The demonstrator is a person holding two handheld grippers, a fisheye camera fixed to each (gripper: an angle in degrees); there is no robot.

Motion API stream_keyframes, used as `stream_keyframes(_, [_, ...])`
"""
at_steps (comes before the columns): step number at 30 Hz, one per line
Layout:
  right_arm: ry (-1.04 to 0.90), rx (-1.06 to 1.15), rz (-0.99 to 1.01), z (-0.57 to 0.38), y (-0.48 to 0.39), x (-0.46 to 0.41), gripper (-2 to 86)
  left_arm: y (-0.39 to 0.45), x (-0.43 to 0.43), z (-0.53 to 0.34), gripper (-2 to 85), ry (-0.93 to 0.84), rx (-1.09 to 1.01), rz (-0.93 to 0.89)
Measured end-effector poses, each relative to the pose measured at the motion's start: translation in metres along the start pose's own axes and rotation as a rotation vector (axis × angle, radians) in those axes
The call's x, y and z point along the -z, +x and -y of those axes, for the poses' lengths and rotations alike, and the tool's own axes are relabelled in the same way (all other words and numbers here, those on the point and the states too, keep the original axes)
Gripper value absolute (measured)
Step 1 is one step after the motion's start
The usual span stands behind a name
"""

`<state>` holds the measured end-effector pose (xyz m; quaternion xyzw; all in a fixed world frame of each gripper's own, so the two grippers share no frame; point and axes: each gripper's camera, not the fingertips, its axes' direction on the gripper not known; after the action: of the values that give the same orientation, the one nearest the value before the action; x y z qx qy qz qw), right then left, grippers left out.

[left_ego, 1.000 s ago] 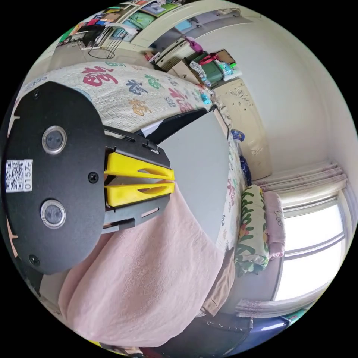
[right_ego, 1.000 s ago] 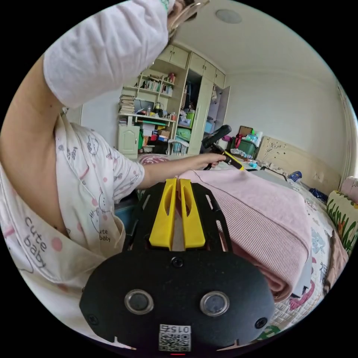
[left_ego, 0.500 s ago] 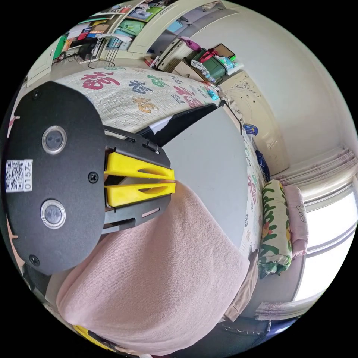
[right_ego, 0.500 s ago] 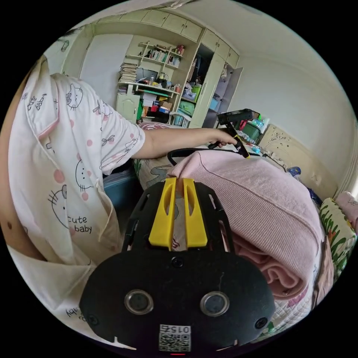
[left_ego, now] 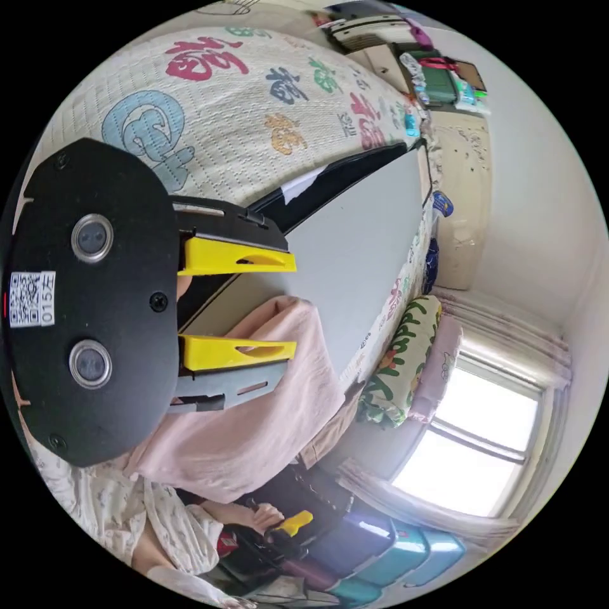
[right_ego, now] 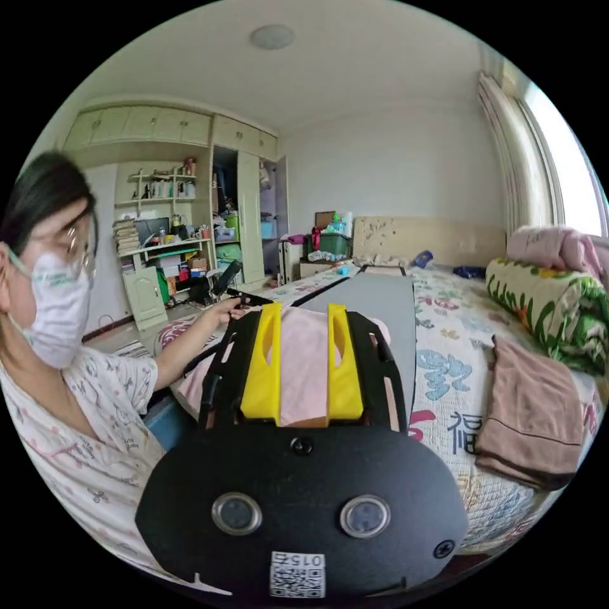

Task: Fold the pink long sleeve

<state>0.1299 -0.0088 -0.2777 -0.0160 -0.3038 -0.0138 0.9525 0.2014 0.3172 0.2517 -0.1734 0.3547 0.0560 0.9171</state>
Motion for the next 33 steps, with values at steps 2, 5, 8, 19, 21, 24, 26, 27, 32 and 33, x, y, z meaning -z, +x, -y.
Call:
stream_keyframes(2, [-0.106, -0.171, 0.076, 0.033, 0.049, -0.032, 18.5, -0.024, -0.013, -0.008, 16.8, -0.031, 0.018, -0.067])
stream_keyframes(5, [-0.233, -0.335, 0.094, 0.068, 0.097, -0.088, 20.6, -0.054, -0.036, -0.020, 18.1, -0.090, 0.032, -0.111])
stream_keyframes(8, [-0.347, -0.378, 0.074, 0.093, 0.108, -0.140, 21.1, -0.077, -0.053, -0.033, 18.8, -0.129, 0.028, -0.133])
stream_keyframes(19, [-0.567, -0.235, -0.004, 0.189, 0.014, -0.269, 20.2, -0.189, -0.020, -0.122, 20.7, -0.079, 0.106, -0.090])
stream_keyframes(21, [-0.576, -0.227, -0.008, 0.202, -0.003, -0.284, 20.0, -0.216, -0.006, -0.149, 20.8, -0.044, 0.158, -0.126])
stream_keyframes(24, [-0.592, -0.183, -0.004, 0.223, -0.036, -0.308, 19.9, -0.262, 0.013, -0.198, 21.0, 0.039, 0.294, -0.223])
stream_keyframes(26, [-0.587, -0.173, 0.015, 0.233, -0.054, -0.319, 20.0, -0.286, 0.024, -0.229, 21.0, 0.091, 0.349, -0.292])
stream_keyframes(27, [-0.582, -0.171, 0.033, 0.239, -0.065, -0.325, 20.0, -0.299, 0.030, -0.245, 21.0, 0.114, 0.373, -0.322])
stream_keyframes(32, [-0.582, -0.156, 0.068, 0.262, -0.114, -0.344, 19.8, -0.341, 0.053, -0.283, 19.3, 0.113, 0.406, -0.334])
stream_keyframes(33, [-0.584, -0.152, 0.070, 0.267, -0.125, -0.344, 19.8, -0.351, 0.062, -0.292, 18.3, 0.117, 0.417, -0.336])
